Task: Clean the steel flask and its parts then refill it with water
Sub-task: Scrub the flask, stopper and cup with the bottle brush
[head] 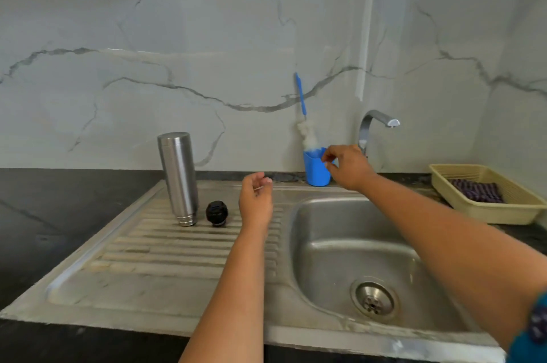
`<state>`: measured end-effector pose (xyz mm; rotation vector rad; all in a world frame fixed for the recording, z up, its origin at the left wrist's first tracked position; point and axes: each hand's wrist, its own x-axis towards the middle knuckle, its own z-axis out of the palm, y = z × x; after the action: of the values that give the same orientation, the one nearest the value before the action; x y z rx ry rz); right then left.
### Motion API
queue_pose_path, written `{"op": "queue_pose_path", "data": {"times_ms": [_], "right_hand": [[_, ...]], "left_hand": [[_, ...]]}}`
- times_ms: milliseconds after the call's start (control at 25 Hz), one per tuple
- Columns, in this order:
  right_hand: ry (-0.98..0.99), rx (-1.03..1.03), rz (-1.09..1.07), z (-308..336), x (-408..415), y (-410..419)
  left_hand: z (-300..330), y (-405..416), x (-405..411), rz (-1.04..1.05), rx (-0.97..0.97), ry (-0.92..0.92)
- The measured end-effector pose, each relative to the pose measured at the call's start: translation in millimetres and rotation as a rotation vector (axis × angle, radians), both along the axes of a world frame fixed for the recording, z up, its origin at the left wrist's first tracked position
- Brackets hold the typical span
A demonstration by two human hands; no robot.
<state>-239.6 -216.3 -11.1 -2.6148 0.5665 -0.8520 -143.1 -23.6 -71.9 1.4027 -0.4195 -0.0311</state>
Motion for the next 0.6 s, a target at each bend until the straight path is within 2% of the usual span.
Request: {"op": "queue_pose_path", "data": {"times_ms": [80,200,280,440,600], "right_hand": [[0.044,-0.068,-0.011,11,4,-24],[0.084,-0.14,-0.005,33,28,-48],[0.127,-0.165,0.015,45,53,-62],[0.205,-0.168,0.011,73,107,-77],[0.173,-0.057,0.009,83,156,-81]], "left_hand": [[-10,-20,-1,-0.001,0.049,-0.036],[-18,-32,4,0.009,0.177,-0.248],[-25,-32,9,0.011,0.191,-0.353],[-40,-33,24,0.026,0.221,-0.334],[-41,-33,38,0.052,0.24,-0.273]]}}
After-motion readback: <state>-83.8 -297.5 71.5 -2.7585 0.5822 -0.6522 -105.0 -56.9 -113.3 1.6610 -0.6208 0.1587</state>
